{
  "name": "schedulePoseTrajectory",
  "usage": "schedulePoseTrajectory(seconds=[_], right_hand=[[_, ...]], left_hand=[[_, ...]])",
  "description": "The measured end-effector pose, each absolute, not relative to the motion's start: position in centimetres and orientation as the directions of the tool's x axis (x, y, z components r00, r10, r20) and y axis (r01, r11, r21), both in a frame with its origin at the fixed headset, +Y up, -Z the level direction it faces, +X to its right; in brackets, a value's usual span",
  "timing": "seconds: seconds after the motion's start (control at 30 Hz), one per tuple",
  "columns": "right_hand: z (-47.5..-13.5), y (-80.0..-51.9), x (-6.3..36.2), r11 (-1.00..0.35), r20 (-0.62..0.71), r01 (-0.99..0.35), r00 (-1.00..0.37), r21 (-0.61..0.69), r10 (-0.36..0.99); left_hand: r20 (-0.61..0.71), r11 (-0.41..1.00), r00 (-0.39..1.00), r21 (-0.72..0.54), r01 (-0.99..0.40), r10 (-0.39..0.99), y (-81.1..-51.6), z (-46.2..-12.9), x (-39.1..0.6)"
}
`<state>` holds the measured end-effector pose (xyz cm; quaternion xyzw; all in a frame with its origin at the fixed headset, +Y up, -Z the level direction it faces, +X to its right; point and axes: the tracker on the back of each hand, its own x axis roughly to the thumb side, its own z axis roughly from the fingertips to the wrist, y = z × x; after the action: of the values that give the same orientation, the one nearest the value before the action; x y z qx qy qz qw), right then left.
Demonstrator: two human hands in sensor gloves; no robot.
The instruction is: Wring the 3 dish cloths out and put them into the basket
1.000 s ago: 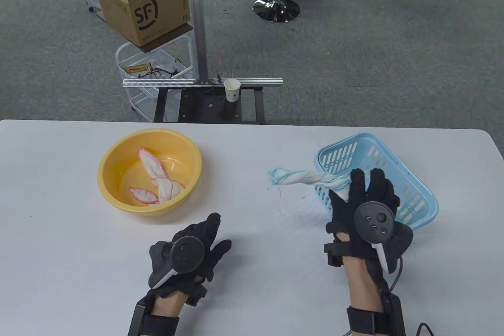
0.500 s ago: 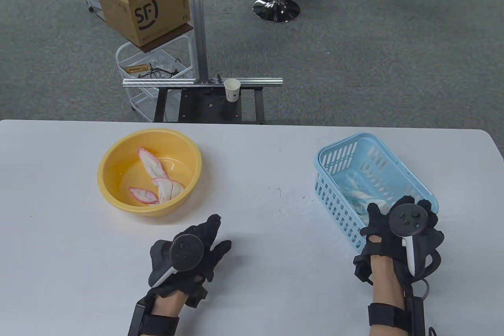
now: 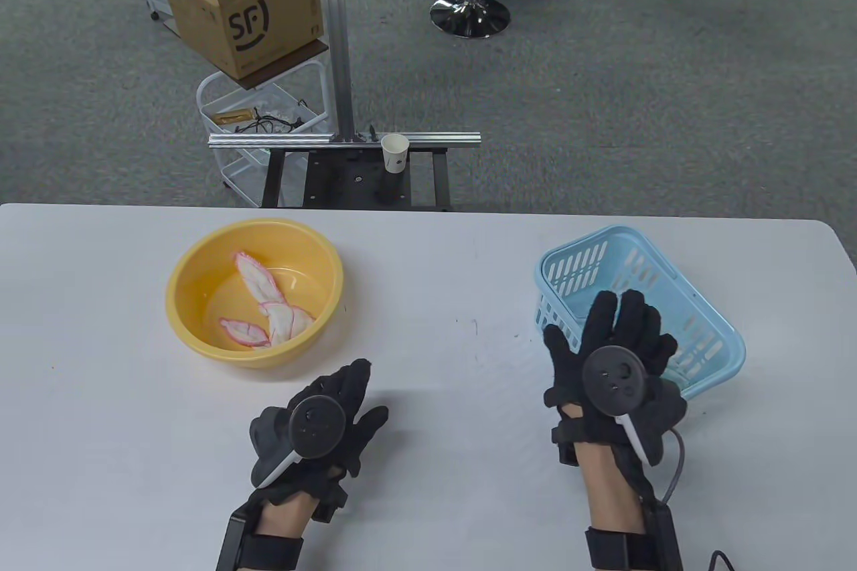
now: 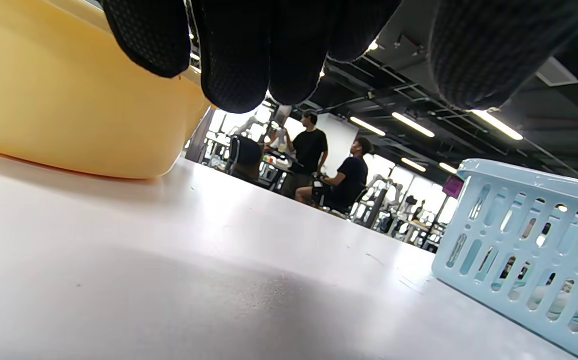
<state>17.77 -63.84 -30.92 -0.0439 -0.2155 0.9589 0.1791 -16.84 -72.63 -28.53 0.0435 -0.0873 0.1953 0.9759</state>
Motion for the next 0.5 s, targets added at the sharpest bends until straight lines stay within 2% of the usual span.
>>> schedulePoseTrajectory(seconds=[0.27, 0.5], right_hand=[[-31.1, -69.9, 11.3, -0.867, 0.252, -0.363, -0.924, -0.342, 0.287], [-31.4, -73.2, 9.4, -0.900, 0.323, -0.372, -0.901, -0.227, 0.291]], left_hand=[[0.142, 0.922, 0.915, 0.025, -0.385, 0.378, -73.3, -28.9, -17.6], [0.120, 0.932, 0.926, 0.010, -0.362, 0.358, -73.4, -29.0, -17.7]])
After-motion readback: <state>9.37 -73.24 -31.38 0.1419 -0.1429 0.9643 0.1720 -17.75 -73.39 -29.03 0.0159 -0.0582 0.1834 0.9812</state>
